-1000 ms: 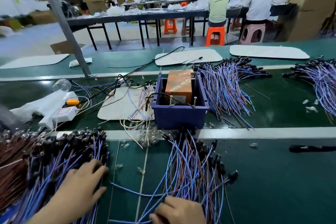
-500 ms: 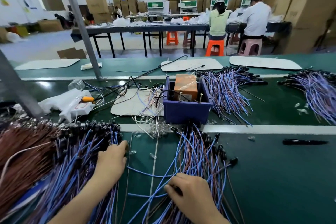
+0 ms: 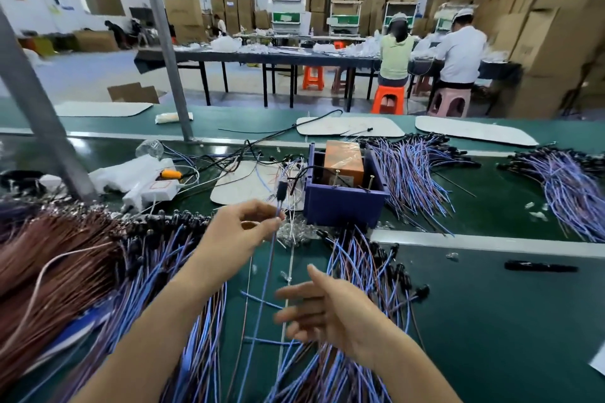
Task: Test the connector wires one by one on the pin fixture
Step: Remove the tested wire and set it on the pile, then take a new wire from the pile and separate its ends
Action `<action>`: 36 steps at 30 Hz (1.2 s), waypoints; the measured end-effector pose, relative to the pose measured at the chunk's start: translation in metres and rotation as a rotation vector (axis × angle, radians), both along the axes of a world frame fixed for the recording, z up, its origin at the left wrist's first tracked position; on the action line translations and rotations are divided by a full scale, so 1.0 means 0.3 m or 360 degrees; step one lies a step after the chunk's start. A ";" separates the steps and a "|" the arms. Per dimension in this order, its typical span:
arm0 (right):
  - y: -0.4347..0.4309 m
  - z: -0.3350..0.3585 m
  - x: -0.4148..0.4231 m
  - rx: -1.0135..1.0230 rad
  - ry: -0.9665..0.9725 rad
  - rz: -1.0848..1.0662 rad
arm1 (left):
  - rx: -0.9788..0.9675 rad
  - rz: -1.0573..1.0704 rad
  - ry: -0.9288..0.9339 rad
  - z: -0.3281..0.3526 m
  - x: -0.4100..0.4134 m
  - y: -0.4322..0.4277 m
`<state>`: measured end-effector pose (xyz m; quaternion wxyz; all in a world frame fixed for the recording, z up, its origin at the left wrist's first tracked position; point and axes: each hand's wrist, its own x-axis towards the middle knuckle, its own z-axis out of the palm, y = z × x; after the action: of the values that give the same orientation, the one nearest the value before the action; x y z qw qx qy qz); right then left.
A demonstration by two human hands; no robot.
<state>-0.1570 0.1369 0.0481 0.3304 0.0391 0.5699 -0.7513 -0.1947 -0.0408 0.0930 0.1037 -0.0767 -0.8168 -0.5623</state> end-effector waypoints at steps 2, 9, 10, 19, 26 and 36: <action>-0.040 0.043 -0.015 -0.0321 -0.0187 -0.0065 | -0.0114 -0.0111 0.0124 0.029 0.038 0.036; -0.033 0.149 -0.047 -0.0868 -0.0186 -0.0500 | -0.0924 -0.0600 0.1164 0.017 0.199 0.078; -0.022 0.152 -0.046 -0.0870 -0.0133 -0.0530 | -0.0952 -0.0679 0.1235 0.005 0.222 0.080; 0.016 0.115 -0.015 -0.0647 0.0094 -0.0755 | -0.1334 -0.0959 0.0932 -0.023 0.272 0.013; -0.027 0.069 0.043 -0.0537 0.0193 -0.0699 | 0.0217 -0.0326 -0.0401 0.010 0.081 0.036; -0.040 0.012 0.053 -0.0285 0.0157 -0.0726 | 0.1003 -0.0200 -0.0627 0.084 -0.140 0.212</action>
<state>-0.1411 0.1247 0.0517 0.1263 0.1007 0.4929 -0.8549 -0.2368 0.0229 0.1181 -0.0715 0.0186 -0.6016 -0.7953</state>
